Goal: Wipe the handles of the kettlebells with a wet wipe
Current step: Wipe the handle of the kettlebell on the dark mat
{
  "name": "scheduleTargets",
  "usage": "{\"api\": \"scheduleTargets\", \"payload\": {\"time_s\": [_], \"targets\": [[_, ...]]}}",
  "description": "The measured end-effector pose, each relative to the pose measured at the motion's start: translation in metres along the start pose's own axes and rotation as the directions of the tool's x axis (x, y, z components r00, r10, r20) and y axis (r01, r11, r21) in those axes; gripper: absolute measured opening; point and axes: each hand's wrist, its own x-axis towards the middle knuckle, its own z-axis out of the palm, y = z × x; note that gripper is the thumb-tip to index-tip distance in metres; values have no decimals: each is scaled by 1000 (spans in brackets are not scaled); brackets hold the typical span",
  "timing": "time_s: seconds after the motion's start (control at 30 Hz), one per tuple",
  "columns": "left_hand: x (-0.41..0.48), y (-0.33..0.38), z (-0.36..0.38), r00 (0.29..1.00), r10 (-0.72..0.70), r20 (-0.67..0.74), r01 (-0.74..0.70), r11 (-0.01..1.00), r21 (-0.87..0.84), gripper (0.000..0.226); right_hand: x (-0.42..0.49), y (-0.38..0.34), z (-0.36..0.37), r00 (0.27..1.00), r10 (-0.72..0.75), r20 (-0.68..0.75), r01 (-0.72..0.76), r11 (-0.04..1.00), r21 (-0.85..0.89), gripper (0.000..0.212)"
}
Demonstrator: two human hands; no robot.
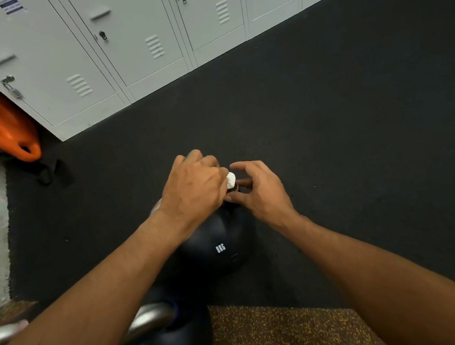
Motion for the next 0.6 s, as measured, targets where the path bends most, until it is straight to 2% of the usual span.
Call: {"api": "scheduleTargets", "payload": {"time_s": [0.17,0.27,0.4,0.47,0.6], "targets": [[-13,-7,1,988,149,-37,-147,987,61,46,1,-2,1,1000,-14,-14,14,1000,13,53],[-19,-11,3,995,66,-75,-69,997,-40,42,2,-3,1,999,-31,-9,31,999,-22,41],[-4,-7,-1,996,-85,21,87,988,-125,50,1,-4,1,1000,-28,-5,27,997,-74,36],[3,-5,-1,993,-91,70,99,988,-118,51,1,-6,-1,1000,-24,0,24,995,-94,36],[18,-5,-6,981,-81,177,103,988,-117,36,3,-4,-2,1000,1,-23,-4,995,-103,46]]}}
